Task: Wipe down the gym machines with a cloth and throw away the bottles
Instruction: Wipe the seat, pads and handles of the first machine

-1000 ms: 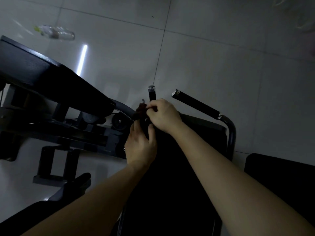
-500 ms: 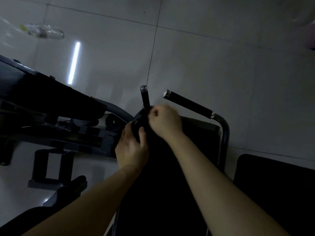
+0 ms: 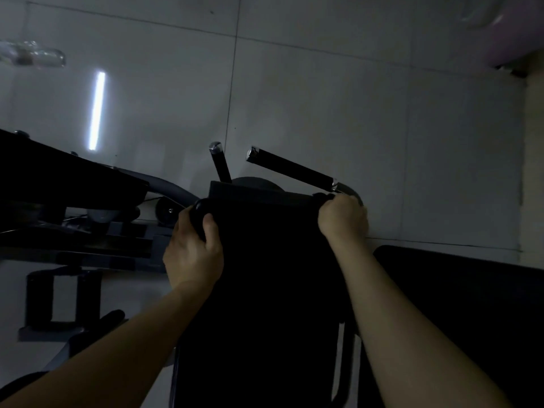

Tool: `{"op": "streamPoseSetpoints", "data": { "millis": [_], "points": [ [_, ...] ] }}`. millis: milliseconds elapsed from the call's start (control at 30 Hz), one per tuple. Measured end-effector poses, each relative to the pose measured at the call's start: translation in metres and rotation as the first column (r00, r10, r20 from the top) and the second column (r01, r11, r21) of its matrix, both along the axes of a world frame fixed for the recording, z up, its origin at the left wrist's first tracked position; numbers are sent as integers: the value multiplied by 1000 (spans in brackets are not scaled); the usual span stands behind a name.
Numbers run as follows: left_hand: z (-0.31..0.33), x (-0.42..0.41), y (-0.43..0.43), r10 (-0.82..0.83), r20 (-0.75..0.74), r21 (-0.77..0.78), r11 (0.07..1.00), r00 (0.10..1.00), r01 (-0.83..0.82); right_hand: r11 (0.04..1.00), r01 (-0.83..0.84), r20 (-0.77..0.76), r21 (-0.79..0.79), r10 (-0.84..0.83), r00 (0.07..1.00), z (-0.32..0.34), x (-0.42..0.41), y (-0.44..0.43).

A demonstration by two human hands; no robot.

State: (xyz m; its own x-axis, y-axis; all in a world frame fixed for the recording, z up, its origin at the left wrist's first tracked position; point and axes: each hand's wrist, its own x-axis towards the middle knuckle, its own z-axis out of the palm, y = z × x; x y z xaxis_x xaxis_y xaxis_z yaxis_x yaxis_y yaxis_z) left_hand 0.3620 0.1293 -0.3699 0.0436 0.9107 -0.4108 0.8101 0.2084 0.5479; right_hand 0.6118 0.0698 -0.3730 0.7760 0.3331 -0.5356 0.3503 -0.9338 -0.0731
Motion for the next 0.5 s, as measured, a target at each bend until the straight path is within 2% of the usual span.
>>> {"op": "streamPoseSetpoints", "data": {
  "millis": [100,200,267,333,433,500],
  "points": [
    [1,2,0,-2,-5,14,1000,1000,2,1000,-4,55,15,3,998,-1,-11,6],
    [1,4,0,5,-38,19,1000,999,-5,986,-159,114,47,153,982,4,-28,17],
    [0,4,0,12,-61,16,1000,998,-11,931,-333,75,153,325,943,12,-62,43],
    [-2,2,-1,-1,-86,54,999,996,6,845,-438,9,306,458,889,23,-106,75],
    [-6,0,-2,-40,-91,79,996,995,47,758,-441,-134,481,560,818,34,-144,107],
    [-8,0,-2,-47,-82,86,995,996,54,717,-442,-179,539,610,772,33,-138,107]
  ]
}}
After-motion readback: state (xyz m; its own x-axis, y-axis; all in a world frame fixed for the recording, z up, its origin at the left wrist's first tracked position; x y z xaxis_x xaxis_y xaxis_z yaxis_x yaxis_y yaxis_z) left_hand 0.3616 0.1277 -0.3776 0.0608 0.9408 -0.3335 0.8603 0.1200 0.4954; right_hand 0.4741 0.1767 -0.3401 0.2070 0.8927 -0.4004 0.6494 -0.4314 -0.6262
